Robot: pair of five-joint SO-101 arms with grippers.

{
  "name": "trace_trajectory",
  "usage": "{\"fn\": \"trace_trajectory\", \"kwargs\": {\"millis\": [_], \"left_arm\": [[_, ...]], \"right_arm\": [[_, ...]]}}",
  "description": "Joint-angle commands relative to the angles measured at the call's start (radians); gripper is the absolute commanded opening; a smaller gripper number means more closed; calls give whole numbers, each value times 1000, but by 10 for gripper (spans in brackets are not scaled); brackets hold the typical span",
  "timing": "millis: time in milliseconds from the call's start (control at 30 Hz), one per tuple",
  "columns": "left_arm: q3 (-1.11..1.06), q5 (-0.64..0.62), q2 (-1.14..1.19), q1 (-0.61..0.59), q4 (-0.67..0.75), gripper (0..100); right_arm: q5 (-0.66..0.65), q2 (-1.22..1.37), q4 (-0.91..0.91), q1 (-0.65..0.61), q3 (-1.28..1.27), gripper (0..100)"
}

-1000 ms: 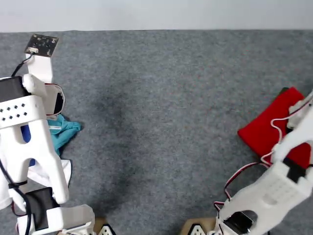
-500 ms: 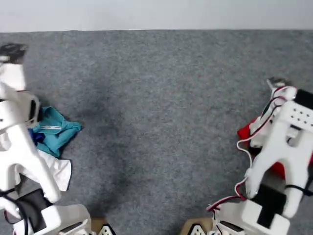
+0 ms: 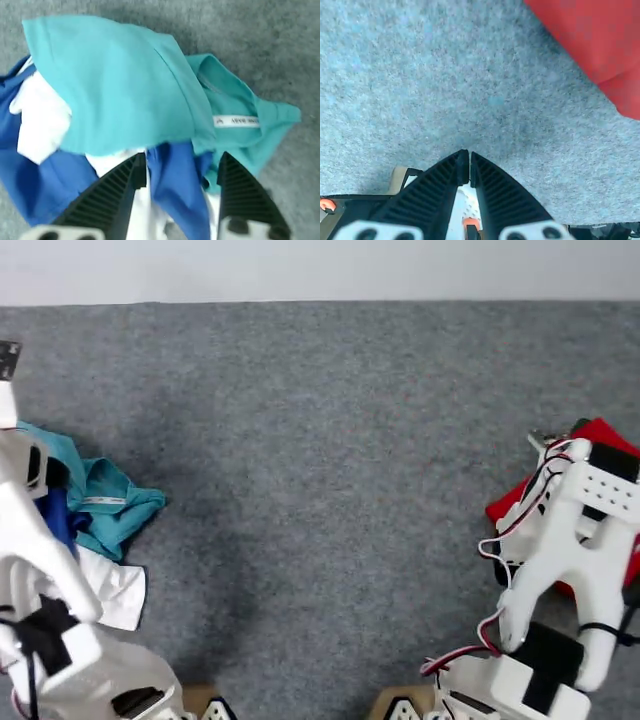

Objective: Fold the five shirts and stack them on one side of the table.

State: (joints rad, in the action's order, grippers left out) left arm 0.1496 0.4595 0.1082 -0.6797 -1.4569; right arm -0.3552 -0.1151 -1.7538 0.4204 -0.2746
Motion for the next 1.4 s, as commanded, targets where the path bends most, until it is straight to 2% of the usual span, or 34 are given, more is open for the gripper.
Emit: {"fn": "trace_trajectory", "kwargs": {"millis": [0,67,167,300,500,700,833,967,1233,1367], "left_arm": [[4,8,32,18,75,239],[1,3,72,29,115,234],[4,-46,138,41,180,175],[44,-61,141,63,184,3],[211,-64,-35,144,9,4],[364,-172,-224,241,3,4],[444,-189,-284,354,3,4],[552,-190,-301,525,8,6],[654,-190,-304,824,219,6],[710,-190,-302,976,270,6]], "right_arm": [[14,-44,-42,-12,6,9],[14,-44,-42,-12,6,9],[15,-44,-42,-12,5,9],[35,-44,-42,-12,5,9],[91,-45,-44,-12,5,9],[91,-67,-44,-7,5,9],[91,-166,-44,-7,5,9],[87,-278,-44,-7,5,9],[86,-397,-44,-7,-94,9],[84,-433,-44,-8,-189,9]]}}
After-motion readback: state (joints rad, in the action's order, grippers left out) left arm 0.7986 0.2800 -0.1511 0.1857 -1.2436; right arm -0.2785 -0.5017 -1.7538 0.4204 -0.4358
